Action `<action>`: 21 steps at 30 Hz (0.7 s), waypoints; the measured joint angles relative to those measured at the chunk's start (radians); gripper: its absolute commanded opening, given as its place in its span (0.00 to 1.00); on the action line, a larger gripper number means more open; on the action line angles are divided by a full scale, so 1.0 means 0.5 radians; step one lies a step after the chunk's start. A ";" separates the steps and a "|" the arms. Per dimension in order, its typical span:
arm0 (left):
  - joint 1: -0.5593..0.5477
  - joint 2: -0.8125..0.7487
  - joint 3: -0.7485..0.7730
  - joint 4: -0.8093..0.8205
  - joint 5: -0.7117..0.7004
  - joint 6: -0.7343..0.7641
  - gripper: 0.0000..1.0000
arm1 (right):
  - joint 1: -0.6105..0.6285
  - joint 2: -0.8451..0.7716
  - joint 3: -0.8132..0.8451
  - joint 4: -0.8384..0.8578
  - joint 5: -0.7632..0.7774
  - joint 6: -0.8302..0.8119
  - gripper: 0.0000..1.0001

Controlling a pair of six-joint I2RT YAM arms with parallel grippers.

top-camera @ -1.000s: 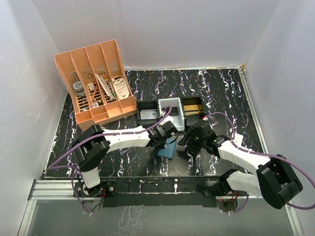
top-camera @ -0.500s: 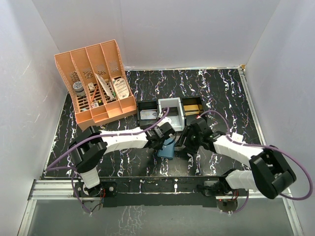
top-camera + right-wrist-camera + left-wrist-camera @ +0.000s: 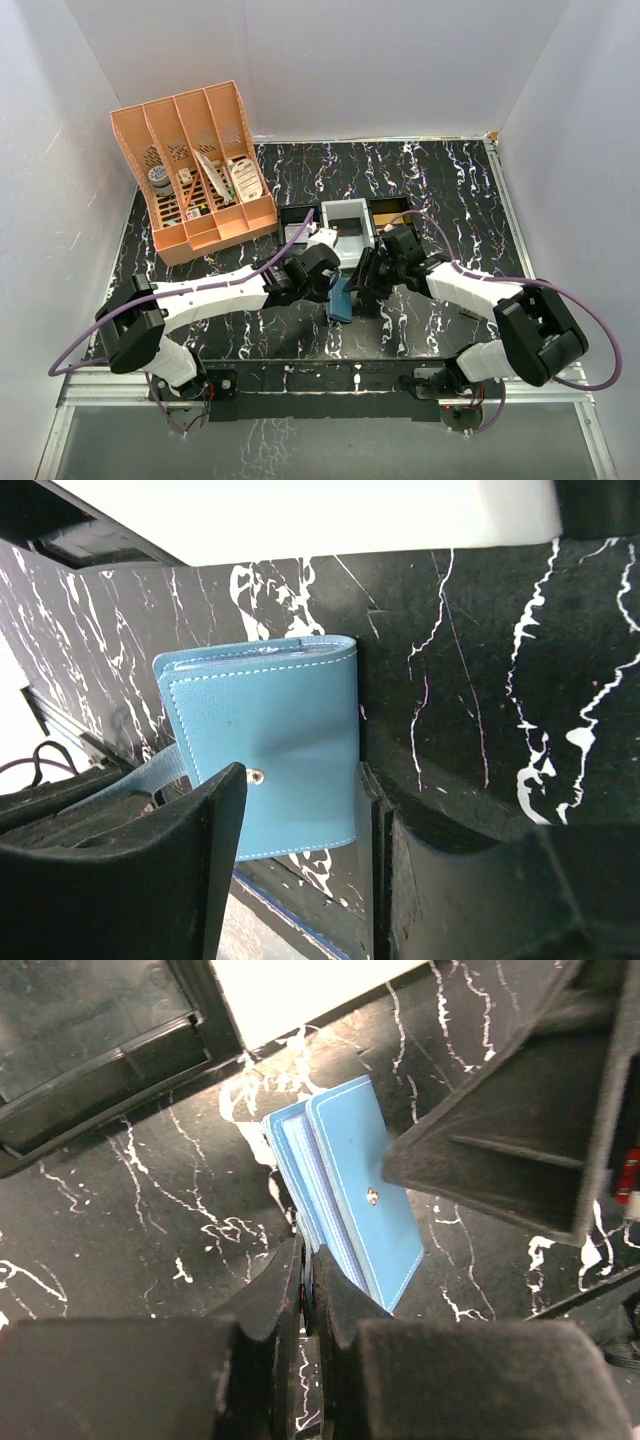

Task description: Take the credit cards out of the card holder

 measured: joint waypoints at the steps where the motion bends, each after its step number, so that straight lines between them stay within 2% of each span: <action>1: 0.000 -0.002 0.000 0.012 0.012 0.000 0.00 | 0.001 0.013 -0.004 0.011 -0.017 0.003 0.45; 11: 0.030 -0.067 -0.045 0.051 0.313 0.056 0.00 | -0.001 0.089 -0.145 0.160 -0.177 0.087 0.46; 15: 0.044 -0.159 -0.089 0.087 0.420 0.053 0.00 | -0.001 -0.062 -0.264 0.174 -0.174 0.120 0.54; 21: 0.046 -0.239 -0.092 0.160 0.533 0.054 0.00 | -0.004 -0.206 -0.340 0.156 -0.204 0.153 0.54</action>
